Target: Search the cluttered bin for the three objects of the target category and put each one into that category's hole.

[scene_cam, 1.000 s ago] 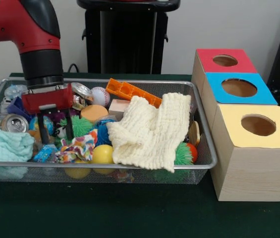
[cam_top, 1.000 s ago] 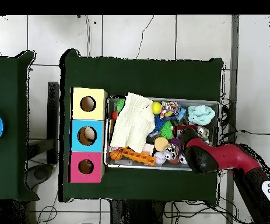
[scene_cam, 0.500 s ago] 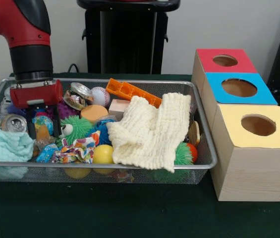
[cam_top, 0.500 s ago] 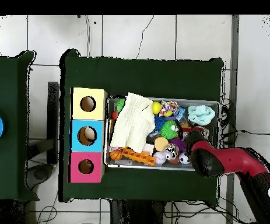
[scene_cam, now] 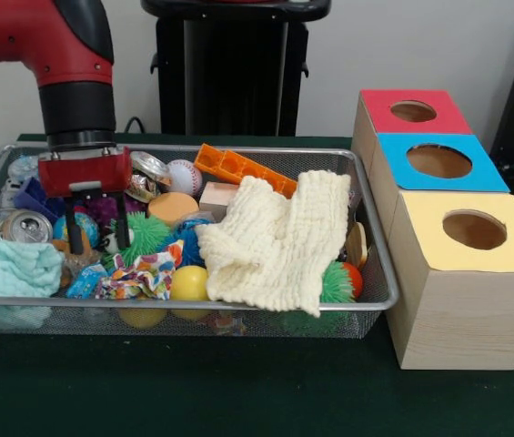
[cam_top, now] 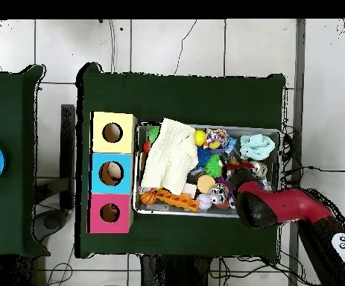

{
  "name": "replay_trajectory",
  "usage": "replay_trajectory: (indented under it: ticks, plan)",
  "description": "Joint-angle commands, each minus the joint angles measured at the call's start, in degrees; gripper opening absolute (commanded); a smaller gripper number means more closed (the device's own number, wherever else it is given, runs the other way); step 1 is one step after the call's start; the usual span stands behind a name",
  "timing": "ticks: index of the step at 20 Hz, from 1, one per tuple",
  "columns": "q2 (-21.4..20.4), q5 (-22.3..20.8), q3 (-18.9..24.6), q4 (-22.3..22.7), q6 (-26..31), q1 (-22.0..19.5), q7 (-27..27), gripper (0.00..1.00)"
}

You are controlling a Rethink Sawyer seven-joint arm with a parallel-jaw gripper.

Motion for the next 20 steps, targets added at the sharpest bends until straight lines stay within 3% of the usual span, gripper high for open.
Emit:
replay_trajectory:
  ticks: [1, 4, 8, 20]
  plan:
    - [3.37, -3.73, -7.38, -2.9, -6.03, 3.04, 3.65, 1.0]
    - [5.76, -4.72, -6.84, -5.35, -6.44, 2.5, 2.18, 1.0]
    - [5.37, -5.14, -7.49, -6.49, -6.2, 2.82, 1.06, 1.0]
    - [3.02, -4.92, -3.58, -3.67, -1.97, -1.0, -1.36, 1.0]
